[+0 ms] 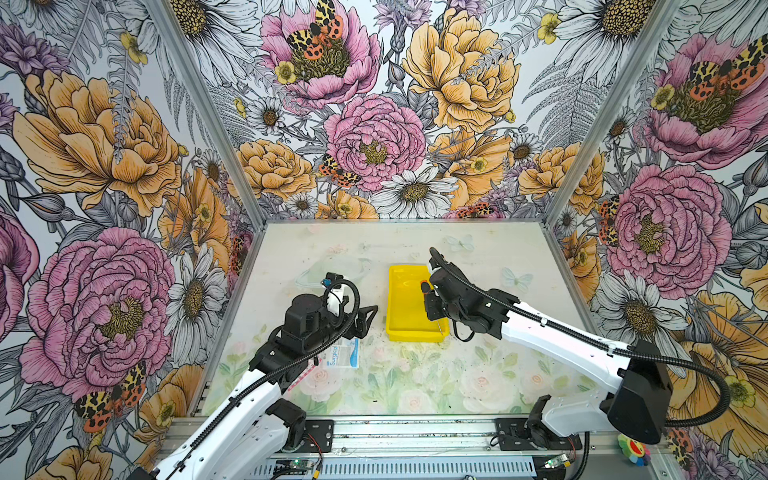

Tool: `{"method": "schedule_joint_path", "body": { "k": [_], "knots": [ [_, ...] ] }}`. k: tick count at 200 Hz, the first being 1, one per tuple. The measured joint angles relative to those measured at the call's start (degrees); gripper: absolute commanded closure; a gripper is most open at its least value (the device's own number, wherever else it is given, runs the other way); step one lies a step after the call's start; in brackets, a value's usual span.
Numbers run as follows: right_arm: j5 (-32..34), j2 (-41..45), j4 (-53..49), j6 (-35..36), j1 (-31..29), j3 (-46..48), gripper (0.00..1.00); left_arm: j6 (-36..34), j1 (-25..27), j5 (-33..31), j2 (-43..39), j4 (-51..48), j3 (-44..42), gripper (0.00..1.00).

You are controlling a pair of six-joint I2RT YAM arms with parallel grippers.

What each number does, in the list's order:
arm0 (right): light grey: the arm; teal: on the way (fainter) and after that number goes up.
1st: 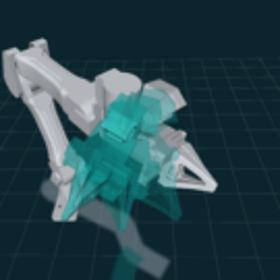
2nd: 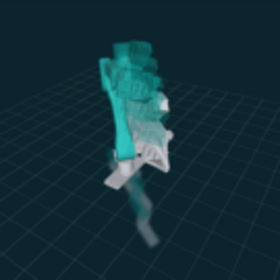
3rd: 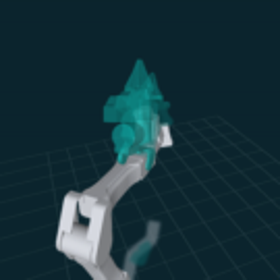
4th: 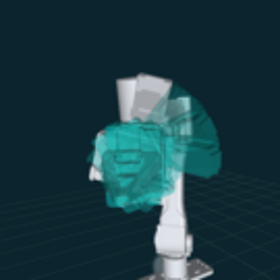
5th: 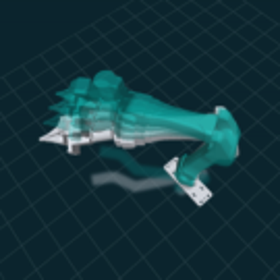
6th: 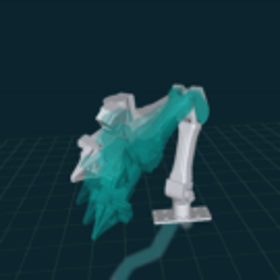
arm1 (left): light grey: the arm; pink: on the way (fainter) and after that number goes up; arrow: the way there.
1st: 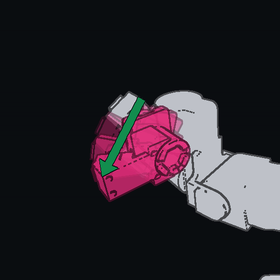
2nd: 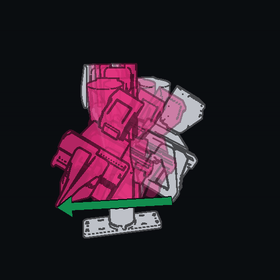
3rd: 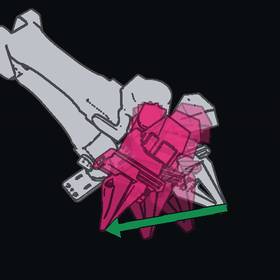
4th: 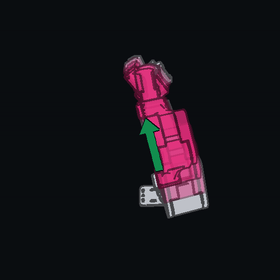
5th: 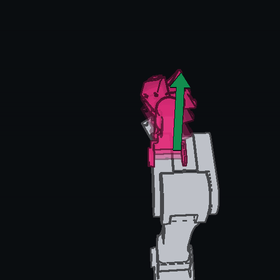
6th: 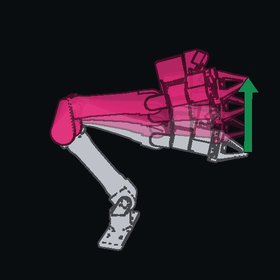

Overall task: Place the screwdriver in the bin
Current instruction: 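Lift the screwdriver with the right gripper and carry it over the yellow bin, then lower the screwdriver into the bin and open the right gripper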

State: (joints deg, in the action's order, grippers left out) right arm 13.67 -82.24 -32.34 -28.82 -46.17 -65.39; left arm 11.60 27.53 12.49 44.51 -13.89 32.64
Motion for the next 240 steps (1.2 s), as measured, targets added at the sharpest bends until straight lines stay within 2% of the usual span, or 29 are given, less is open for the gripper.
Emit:
{"method": "schedule_joint_path", "body": {
  "k": [65,131,240],
  "knots": [
    [-2.2,-12.0,2.8,4.5,6.2,-5.2,1.00,-0.7,2.6,1.1,4.7,2.2,0.0,0.01],
    [-6.1,-24.0,5.4,7.6,8.0,-10.8,1.00,-1.5,3.5,-0.7,5.3,2.8,0.0,0.01],
    [-10.4,-29.9,8.0,8.4,8.4,-11.4,1.00,-1.4,3.8,-4.6,6.7,3.9,-0.3,0.01]
  ]
}}
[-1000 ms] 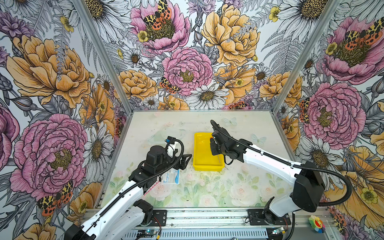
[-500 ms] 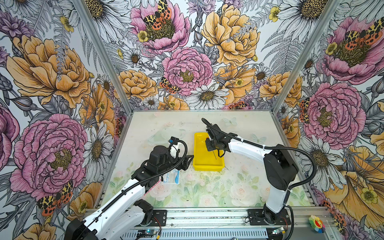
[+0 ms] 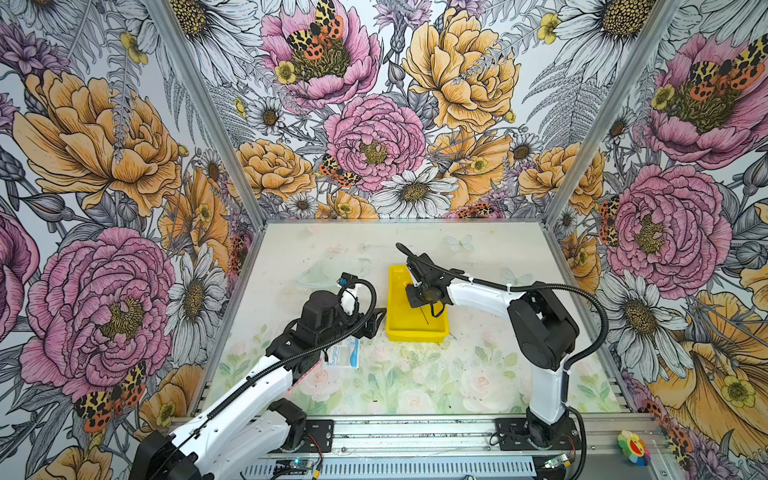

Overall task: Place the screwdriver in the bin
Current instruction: 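Lower the screwdriver into the bin and open the right gripper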

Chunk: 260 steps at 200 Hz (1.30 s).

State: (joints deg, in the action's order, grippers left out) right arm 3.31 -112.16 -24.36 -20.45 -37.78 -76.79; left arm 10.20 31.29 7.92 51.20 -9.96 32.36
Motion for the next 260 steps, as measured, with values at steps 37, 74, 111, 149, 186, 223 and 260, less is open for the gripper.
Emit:
{"method": "schedule_joint_path", "body": {
  "k": [37,74,111,149,186,223,260],
  "knots": [
    [-0.2,-0.1,0.7,0.0,0.0,0.0,0.99,0.2,0.0,-1.2,0.0,0.0,-0.1,0.01],
    [-0.2,-0.1,1.0,0.0,0.0,0.0,0.94,0.2,0.0,-1.7,0.0,-0.1,-0.1,0.01],
    [-0.2,-0.1,1.1,0.0,0.0,0.0,0.91,0.2,0.0,-2.3,-0.2,-0.1,-0.1,0.01],
    [-0.2,-0.1,1.1,0.0,0.0,0.2,0.87,0.1,0.0,-2.4,-0.2,-0.1,-0.1,0.01],
    [-0.2,-0.1,1.1,0.0,0.0,0.4,0.81,0.2,0.0,-2.6,-0.3,-0.2,-0.1,0.01],
    [0.0,0.1,1.1,0.4,0.0,0.5,0.75,0.2,0.0,-2.8,-1.1,-0.3,-0.1,0.01],
    [0.6,1.9,1.1,0.7,0.0,0.8,0.67,0.3,0.0,-3.3,-1.3,-0.5,-0.1,0.01]
  ]
}}
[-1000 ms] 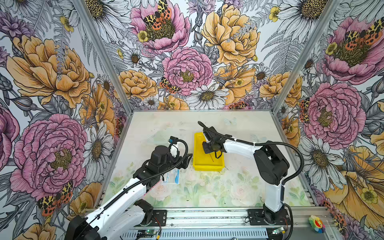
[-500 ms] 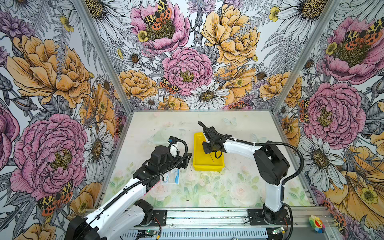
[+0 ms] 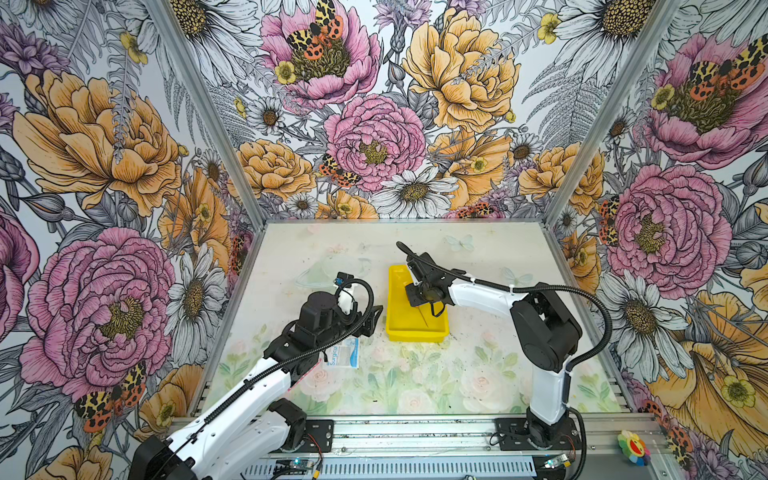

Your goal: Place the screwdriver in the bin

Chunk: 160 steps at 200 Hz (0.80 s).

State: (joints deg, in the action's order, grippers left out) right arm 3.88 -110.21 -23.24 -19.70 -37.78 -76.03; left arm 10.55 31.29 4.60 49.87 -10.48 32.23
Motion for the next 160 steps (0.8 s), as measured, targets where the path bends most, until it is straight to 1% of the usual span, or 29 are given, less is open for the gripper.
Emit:
{"method": "schedule_joint_path", "body": {
  "k": [27,59,66,73,78,80,110,135,160],
  "knots": [
    [0.8,1.4,0.0,0.2,0.0,0.3,0.59,0.0,0.0,-0.2,0.0,0.0,0.0,0.01],
    [1.9,4.6,0.0,0.6,0.0,1.6,0.35,0.0,0.1,-0.5,0.0,-0.1,0.0,0.01],
    [2.2,5.9,-0.1,0.8,0.0,2.0,0.27,0.0,0.1,-0.6,-0.1,-0.2,0.0,0.01],
    [2.6,7.4,0.0,0.9,0.0,2.6,0.14,0.0,0.2,-0.9,-0.2,-0.5,0.0,0.01],
    [3.0,8.7,-0.1,1.1,0.0,3.0,0.03,0.0,0.2,-1.2,-0.3,-0.8,0.0,0.01],
    [3.2,9.2,0.0,1.1,0.0,3.2,0.01,0.0,0.2,-1.4,-0.3,-0.8,0.0,0.01],
    [6.1,18.9,0.2,2.9,0.0,7.0,0.01,0.0,0.3,-4.7,-1.4,-2.8,0.0,0.01],
    [8.7,27.9,0.7,5.9,0.0,11.0,0.00,0.5,0.1,-11.3,-3.6,-4.9,0.0,0.01],
    [11.0,36.8,1.9,8.7,0.9,16.6,0.00,1.4,-1.3,-17.3,-7.9,-5.6,-0.3,0.01]
  ]
}}
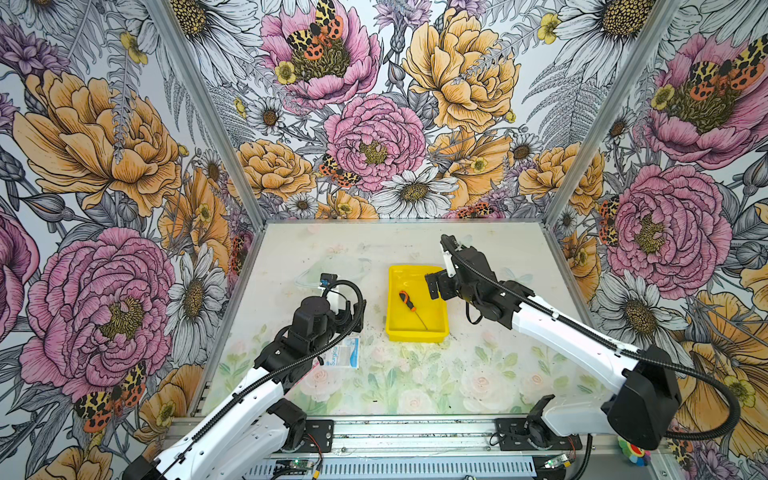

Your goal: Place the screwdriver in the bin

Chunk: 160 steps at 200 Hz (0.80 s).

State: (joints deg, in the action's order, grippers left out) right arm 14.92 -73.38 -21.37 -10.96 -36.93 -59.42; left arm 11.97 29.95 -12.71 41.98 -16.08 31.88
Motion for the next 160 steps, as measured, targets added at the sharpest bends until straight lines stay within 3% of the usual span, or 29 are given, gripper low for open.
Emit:
{"method": "schedule_joint_path", "body": {
  "k": [23,59,86,124,160],
  "knots": [
    [3.2,8.1,1.4,0.5,3.7,7.2,0.01,0.1,-2.1,-3.9,-3.6,0.1,-1.5,0.01],
    [13.9,23.2,6.8,0.3,11.6,22.9,0.00,-0.2,-7.4,-6.3,-4.9,2.4,-4.7,0.01],
    [13.7,30.9,10.4,2.7,18.5,32.3,0.01,-0.6,-13.4,-6.9,-5.0,6.4,-8.9,0.01],
    [11.3,28.1,18.4,6.1,23.7,38.5,0.00,-1.9,-24.4,-4.4,-1.1,13.6,-12.0,0.01],
    [7.3,17.3,29.9,6.4,30.4,41.7,0.01,-4.2,-28.2,-4.0,8.2,24.4,-13.6,0.01]
  ]
}}
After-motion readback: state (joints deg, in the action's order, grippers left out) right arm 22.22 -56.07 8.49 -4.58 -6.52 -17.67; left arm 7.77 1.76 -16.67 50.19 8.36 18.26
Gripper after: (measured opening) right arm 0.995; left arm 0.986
